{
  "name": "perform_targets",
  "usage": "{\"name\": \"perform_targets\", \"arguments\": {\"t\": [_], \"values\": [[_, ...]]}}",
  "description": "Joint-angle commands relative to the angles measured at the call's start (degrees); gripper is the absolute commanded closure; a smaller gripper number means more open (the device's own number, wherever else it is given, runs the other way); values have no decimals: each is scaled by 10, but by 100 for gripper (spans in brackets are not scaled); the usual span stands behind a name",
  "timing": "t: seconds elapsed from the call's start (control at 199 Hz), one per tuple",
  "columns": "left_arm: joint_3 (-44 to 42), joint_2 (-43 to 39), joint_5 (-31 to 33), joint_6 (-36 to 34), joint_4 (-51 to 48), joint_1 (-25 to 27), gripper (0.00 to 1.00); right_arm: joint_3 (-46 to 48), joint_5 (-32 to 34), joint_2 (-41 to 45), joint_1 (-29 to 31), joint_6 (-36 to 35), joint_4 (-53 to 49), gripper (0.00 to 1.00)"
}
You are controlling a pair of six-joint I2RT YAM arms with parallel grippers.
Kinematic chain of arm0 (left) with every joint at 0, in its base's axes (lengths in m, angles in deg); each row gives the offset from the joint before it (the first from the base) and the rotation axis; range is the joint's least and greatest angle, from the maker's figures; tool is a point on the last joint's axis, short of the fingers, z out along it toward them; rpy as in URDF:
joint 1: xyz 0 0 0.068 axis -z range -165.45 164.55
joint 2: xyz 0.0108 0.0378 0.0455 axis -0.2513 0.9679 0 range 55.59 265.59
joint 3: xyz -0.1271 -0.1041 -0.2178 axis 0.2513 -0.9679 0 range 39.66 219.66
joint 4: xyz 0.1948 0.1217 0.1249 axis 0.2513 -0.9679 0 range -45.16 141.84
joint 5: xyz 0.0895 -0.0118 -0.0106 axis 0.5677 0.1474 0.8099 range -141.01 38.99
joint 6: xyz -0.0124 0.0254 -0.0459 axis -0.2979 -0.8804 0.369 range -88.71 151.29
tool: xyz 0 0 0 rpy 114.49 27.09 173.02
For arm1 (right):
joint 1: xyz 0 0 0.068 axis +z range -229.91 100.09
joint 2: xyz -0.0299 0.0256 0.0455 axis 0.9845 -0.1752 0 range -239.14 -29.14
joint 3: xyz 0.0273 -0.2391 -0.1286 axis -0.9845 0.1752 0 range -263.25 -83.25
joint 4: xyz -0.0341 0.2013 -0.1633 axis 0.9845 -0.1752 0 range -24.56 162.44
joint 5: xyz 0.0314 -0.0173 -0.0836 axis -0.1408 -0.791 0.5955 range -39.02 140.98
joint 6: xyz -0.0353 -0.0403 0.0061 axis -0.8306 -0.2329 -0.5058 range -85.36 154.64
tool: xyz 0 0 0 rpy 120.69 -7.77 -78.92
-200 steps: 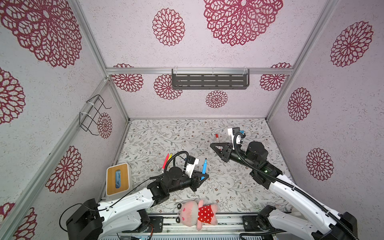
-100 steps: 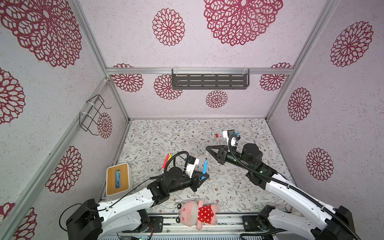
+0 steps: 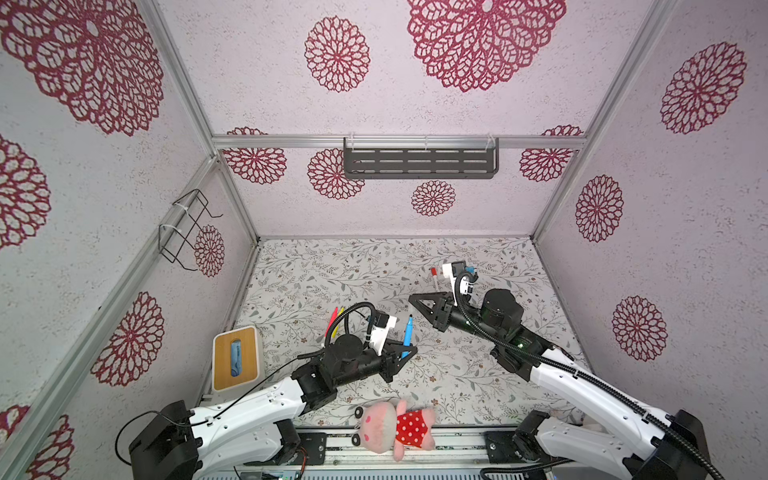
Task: Insert the pens into the pen caps
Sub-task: 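Lower the held cap onto the blue marker tip above the left gripper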
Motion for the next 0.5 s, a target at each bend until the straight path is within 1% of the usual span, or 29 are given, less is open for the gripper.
{"name": "perform_targets", "arguments": {"t": [0.0, 0.494], "values": [[12, -15, 11, -7, 4, 4, 100, 1, 9, 8, 6, 3, 27, 100], [6, -30, 25, -5, 8, 4, 100, 30, 22, 22, 29, 2, 43, 100]]}}
